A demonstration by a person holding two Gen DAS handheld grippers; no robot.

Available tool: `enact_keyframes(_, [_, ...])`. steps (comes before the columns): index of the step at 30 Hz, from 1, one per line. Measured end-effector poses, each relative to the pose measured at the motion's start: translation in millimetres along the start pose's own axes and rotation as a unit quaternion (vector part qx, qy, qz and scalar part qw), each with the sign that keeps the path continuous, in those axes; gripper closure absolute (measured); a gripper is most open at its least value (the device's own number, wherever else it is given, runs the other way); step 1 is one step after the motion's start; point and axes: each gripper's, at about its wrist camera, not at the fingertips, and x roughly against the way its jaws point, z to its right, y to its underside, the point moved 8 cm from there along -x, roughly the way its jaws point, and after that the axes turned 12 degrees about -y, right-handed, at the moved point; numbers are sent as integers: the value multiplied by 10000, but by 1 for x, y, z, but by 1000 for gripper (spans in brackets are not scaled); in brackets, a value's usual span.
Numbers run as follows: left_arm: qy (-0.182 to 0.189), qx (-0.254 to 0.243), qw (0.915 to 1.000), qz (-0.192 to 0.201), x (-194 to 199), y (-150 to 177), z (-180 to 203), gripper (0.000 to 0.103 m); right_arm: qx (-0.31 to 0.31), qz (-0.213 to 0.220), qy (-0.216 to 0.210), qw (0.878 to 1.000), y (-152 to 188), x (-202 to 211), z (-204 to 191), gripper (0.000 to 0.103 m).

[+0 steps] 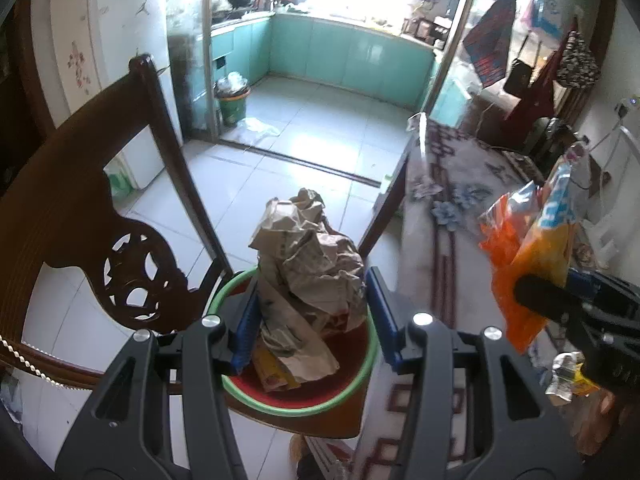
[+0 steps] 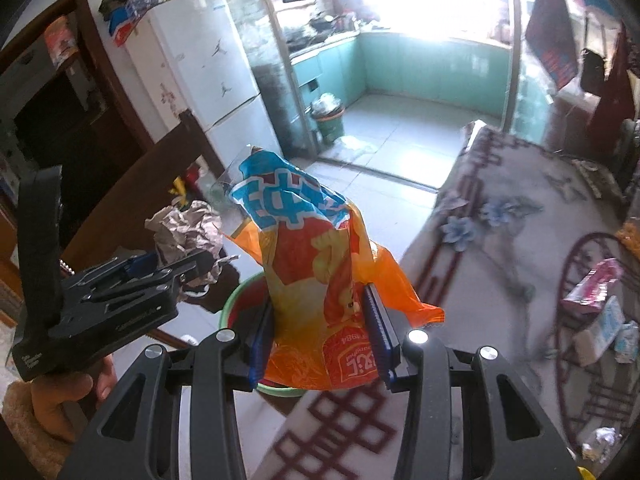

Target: Collect trash

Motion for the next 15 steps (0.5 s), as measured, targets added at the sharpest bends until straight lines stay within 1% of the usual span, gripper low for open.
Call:
enact_keyframes(2, [-52, 26, 9999, -132, -12, 2, -7, 55, -20, -199, -130, 9997, 2, -18, 0, 62])
enact_keyframes(6, [-70, 52, 9995, -299, -29, 3, -15, 55, -120, -494, -243, 9984, 7, -48, 0, 62])
enact_keyframes(15, [-161, 111, 9981, -581, -62, 3, -27, 55, -232, -821, -330, 9958, 12, -78, 1, 62])
